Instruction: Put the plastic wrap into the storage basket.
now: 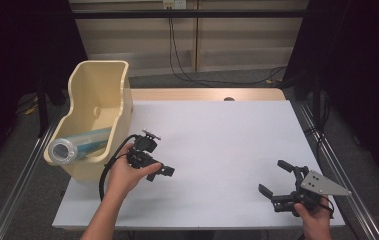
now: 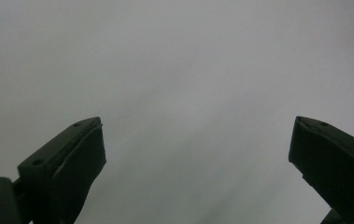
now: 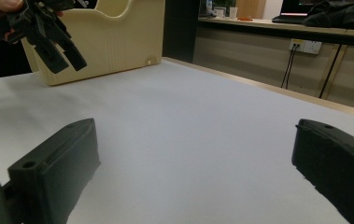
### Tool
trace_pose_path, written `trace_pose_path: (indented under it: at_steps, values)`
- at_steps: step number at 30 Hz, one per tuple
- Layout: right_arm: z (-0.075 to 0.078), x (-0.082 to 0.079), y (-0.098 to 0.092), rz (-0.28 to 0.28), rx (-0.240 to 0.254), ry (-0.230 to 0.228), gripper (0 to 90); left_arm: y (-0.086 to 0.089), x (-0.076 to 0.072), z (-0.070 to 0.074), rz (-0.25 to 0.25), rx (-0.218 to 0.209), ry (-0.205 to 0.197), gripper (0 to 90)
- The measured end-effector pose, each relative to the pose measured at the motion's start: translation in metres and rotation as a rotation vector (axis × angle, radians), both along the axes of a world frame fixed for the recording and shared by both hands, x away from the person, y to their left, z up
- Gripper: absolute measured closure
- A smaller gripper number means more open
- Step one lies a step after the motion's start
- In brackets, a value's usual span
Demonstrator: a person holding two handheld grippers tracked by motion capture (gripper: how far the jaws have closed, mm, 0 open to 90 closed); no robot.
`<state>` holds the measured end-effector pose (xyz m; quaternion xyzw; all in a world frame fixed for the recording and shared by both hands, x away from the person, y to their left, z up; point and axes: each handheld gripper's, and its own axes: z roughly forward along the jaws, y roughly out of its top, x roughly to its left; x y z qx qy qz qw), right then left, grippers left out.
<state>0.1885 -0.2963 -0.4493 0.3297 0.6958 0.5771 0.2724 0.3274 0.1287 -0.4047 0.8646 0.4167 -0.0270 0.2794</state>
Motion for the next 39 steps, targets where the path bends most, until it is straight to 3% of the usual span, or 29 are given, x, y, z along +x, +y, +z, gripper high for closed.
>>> trace_pose_path:
  at_steps: [13,17,24,26,29,33,35,39]
  values:
    - [0.0,0.0,0.001,0.002,0.0,-0.002,0.6,0.009,-0.021,-0.012,-0.007,-0.105,-0.171,3.6]
    - [0.0,0.0,0.001,0.001,0.0,0.0,0.6,0.011,-0.027,-0.016,-0.011,-0.117,-0.218,3.6]
    - [0.0,0.0,0.002,0.006,-0.003,0.0,0.6,0.017,-0.038,-0.019,-0.015,-0.154,-0.353,3.6]
    - [0.0,0.0,0.001,0.007,-0.002,0.001,0.6,0.021,-0.04,-0.02,-0.008,-0.18,-0.383,3.5]
    - [0.0,0.0,0.002,0.006,-0.003,-0.002,0.5,0.024,-0.044,-0.021,-0.004,-0.195,-0.418,3.4]
    - [0.0,0.0,0.002,0.006,-0.003,-0.001,0.6,0.026,-0.051,-0.022,-0.005,-0.208,-0.493,2.8]
    - [0.0,0.0,0.003,0.007,-0.004,-0.001,0.6,0.028,-0.053,-0.023,-0.009,-0.238,-0.508,2.8]
    - [0.0,0.0,0.003,0.012,-0.005,0.0,0.6,0.03,-0.057,-0.023,-0.012,-0.251,-0.552,1.8]
